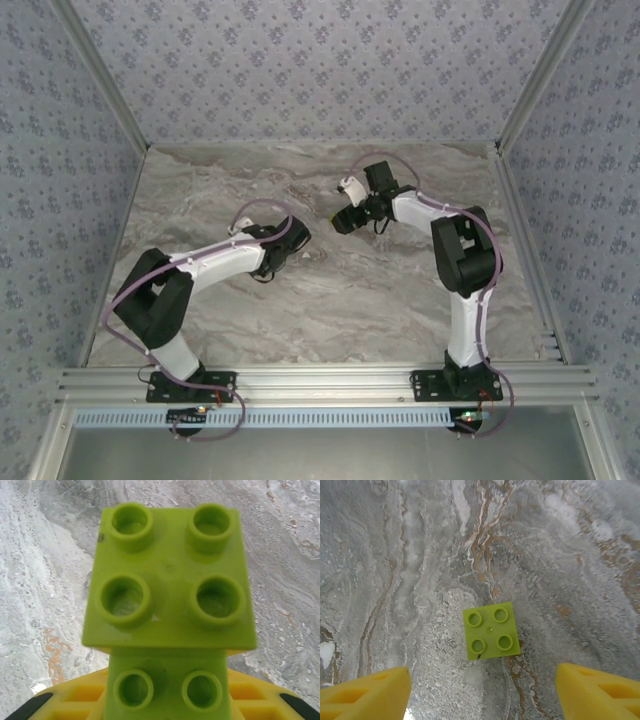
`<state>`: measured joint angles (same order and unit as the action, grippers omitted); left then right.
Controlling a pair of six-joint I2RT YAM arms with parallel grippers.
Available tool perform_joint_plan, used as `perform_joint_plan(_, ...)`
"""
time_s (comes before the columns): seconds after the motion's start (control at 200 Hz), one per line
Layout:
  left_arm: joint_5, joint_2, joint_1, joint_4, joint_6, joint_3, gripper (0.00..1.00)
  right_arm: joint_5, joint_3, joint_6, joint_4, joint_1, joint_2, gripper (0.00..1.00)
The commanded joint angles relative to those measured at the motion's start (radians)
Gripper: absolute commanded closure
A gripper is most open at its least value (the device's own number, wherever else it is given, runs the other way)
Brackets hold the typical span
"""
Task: Assemble a carrot with lego
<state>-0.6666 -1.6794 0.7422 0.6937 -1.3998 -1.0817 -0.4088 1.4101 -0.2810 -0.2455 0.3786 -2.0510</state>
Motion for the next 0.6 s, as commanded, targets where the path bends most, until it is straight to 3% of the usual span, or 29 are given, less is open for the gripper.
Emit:
perform_joint_plan(0.0, -0.023, -0.025, 0.009, 0.034, -0.019, -0.041, 0.62, -0.002, 0.052, -0.033, -0.082, 0.009, -0.047, 0.22)
perform_joint_plan(0.595, 0.079, -0.054, 0.016, -0.064, 0.042, -0.042, 0.48, 0.057, 0.209, -0.079, -0.204, 0.035, -0.154, 0.24)
